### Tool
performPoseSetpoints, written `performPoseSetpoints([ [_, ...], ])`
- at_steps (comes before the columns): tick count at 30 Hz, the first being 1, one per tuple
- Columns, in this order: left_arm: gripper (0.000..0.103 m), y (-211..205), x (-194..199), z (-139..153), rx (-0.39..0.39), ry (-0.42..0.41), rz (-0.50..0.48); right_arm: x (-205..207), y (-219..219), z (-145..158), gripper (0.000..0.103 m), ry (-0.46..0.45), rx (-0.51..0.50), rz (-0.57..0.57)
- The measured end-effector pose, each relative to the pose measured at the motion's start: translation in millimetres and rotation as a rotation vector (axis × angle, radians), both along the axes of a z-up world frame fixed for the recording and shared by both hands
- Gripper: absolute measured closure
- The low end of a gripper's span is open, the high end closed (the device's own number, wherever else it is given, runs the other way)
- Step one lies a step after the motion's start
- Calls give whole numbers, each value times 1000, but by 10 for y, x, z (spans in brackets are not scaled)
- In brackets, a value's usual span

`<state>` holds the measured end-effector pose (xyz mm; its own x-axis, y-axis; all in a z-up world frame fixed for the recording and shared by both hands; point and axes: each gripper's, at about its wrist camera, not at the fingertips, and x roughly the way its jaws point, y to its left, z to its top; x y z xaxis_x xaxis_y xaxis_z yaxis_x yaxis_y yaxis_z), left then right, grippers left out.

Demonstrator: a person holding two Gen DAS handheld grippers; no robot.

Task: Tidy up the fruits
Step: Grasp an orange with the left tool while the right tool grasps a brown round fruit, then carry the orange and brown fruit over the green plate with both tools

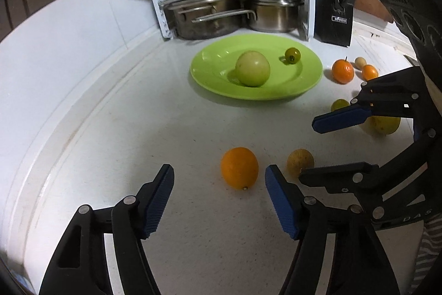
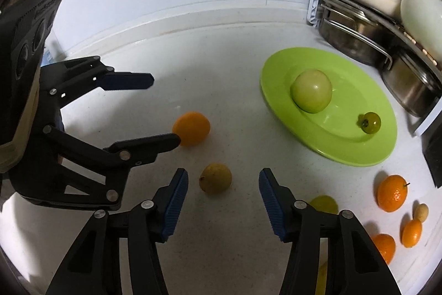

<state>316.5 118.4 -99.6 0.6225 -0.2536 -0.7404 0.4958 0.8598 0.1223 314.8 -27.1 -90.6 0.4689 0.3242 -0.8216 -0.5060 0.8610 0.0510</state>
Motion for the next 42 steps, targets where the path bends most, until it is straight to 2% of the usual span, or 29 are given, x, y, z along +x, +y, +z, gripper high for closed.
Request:
performPoseSetpoints([
  [13,54,-95,112,-103,-12,39,-11,86,6,-97,66,47,33,2],
  [19,70,-140,134,-133,-23,62,-10,80,7,-103,74,49,37,2],
  [27,70,-148,90,-84,-20,64,57,60,-35,-68,74,41,46,-12],
  [33,70,-122,-39,115,-36,24,114,14,-115,50,74,21,62,-28],
  [42,70,-206,-217,439,-55,-24,159,-149,-282,388,74,-50,88,-73],
])
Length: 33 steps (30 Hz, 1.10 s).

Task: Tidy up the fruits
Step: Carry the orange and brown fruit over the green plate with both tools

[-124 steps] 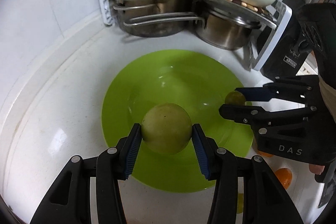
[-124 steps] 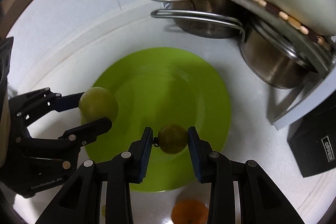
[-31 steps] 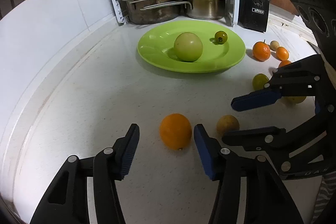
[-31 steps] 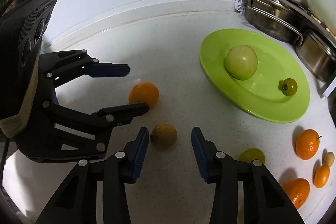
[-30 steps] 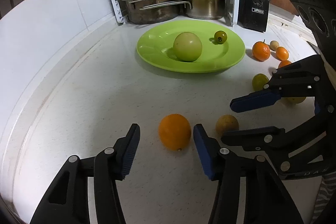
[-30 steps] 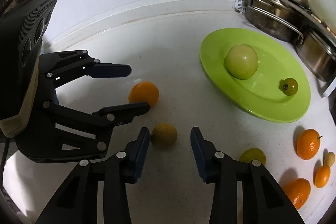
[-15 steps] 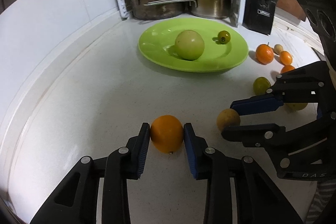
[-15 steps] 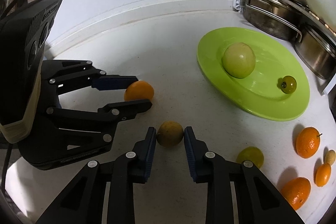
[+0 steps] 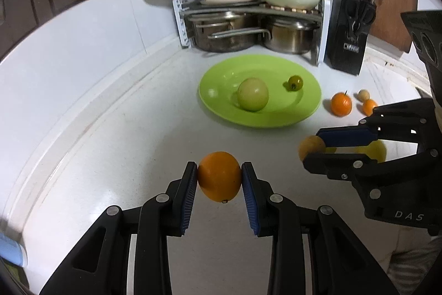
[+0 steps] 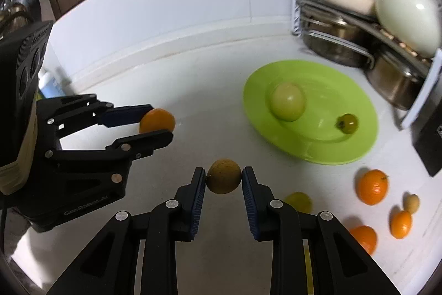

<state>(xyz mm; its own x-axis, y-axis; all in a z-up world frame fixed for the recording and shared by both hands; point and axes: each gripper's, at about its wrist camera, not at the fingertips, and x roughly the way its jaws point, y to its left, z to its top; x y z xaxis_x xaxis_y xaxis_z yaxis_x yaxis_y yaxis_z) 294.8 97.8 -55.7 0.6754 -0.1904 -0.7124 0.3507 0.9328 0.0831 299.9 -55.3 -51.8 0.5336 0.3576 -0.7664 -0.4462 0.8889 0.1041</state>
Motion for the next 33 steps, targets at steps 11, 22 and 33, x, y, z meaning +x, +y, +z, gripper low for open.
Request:
performPoseSetpoints([
  [11,70,-177,-64,330,-72,-49,3,-157,-323,410,74,-97,6,-119],
  [22,70,-465,50,509,-101,-37,9,-54,-689,675,74,-147,5,-164],
  [33,70,-628,487,642,-111,-25,46,370,-830,880,74,-184,-27,-127],
])
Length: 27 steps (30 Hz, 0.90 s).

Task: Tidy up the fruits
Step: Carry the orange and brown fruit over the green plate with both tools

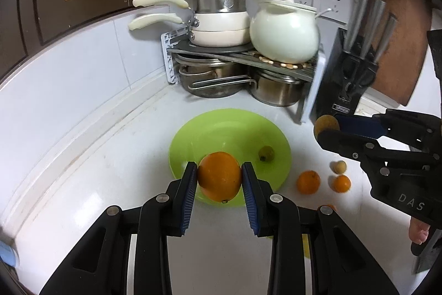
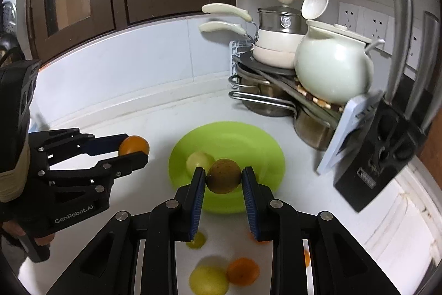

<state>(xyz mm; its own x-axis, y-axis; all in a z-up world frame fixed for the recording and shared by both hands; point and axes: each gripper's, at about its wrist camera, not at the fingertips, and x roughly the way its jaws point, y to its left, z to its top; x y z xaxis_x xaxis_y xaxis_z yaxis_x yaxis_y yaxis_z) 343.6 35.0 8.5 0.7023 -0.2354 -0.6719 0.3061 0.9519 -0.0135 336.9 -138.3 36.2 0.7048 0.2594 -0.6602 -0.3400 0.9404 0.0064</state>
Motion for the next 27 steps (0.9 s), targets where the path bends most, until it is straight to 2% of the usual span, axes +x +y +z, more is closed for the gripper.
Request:
performPoseSetpoints([
  [9,70,-49,511,-60,1,73,9,581,-3,-121,74,78,-5,12],
  [20,70,-151,1072,-389,11,179,-13,1204,-16,-519,74,204,-18,-11],
  [27,70,-160,1339,-597,28,228,-21,1440,18,-759,74,273,-29,-12],
])
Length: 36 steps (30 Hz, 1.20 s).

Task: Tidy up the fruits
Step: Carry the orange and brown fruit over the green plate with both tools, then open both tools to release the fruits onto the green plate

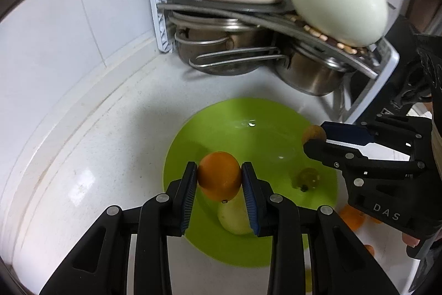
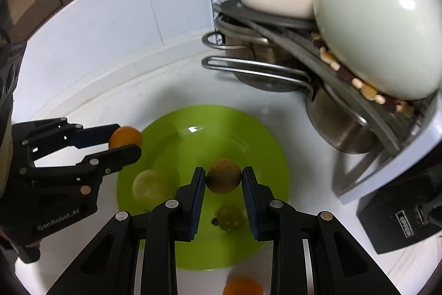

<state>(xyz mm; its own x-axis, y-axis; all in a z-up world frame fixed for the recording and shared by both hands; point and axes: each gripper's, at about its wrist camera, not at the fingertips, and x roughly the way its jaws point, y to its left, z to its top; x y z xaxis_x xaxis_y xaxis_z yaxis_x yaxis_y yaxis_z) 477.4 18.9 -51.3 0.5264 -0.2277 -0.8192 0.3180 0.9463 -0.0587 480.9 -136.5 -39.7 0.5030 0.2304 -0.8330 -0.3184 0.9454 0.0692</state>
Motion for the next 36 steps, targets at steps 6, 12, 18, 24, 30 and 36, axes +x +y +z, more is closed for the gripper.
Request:
performPoseSetpoints([
  [6,70,-7,171,-187,15,43,-9,132,22,-146,74,41,-11,2],
  [12,70,-18,227,-288,15,63,-16,172,22,-228,74,63,-5,0],
  [18,69,-16,225,-255,6,57,-8,163,14,-236,74,68,11,-5],
  [24,63,-8,104,-100,10,19,-3,47,-22,-113,73,39,20,-13],
  [30,53,-18,-247,171,16,-86,-7,-206,-74,133,71,-23,45,-20],
  [36,36,-6,-626,453,17,-180,-6,-561,-154,396,65,-96,60,-29],
])
